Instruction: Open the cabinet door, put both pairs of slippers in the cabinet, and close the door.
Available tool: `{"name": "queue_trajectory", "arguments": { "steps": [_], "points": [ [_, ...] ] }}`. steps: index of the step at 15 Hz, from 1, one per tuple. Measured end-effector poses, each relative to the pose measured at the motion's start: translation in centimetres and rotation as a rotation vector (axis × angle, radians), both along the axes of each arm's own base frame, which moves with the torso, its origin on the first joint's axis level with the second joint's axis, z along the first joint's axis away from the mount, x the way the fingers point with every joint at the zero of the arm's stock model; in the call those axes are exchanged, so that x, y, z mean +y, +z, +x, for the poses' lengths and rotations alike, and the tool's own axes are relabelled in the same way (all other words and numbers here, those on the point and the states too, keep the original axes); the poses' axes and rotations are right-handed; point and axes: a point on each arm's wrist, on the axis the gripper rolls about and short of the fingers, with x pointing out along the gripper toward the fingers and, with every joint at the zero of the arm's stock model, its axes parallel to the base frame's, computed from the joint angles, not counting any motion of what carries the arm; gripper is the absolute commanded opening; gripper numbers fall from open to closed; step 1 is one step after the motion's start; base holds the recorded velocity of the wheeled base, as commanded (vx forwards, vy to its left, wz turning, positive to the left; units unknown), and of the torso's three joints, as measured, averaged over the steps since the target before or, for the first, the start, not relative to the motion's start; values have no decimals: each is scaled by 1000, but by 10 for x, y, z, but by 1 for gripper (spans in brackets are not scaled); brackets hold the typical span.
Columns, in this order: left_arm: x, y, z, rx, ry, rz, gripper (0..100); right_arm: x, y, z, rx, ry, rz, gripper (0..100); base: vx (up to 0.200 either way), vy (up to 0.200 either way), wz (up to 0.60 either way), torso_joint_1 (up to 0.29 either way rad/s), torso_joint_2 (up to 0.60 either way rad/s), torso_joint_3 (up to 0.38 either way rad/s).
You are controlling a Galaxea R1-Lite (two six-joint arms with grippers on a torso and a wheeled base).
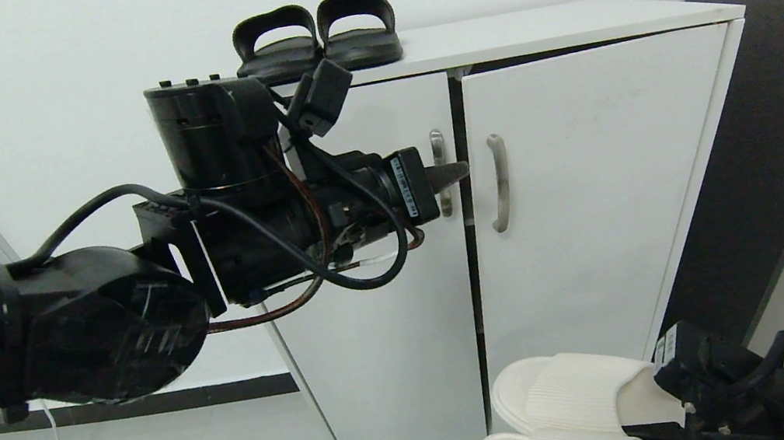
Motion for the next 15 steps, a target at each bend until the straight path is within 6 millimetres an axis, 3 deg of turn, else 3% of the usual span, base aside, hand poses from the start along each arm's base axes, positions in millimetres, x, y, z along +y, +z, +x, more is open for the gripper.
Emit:
{"name": "queue_trajectory", "arguments": {
  "steps": [7,15],
  "points": [
    [-6,-1,39,30,54,-49,0,0,-1,0,2,-1,-2,0,0,0,0,0,0,0],
    [-28,-13,65,13,38,-57,0,2,-3,0,9,4,-12,0,0,0,0,0,0,0]
  ]
}}
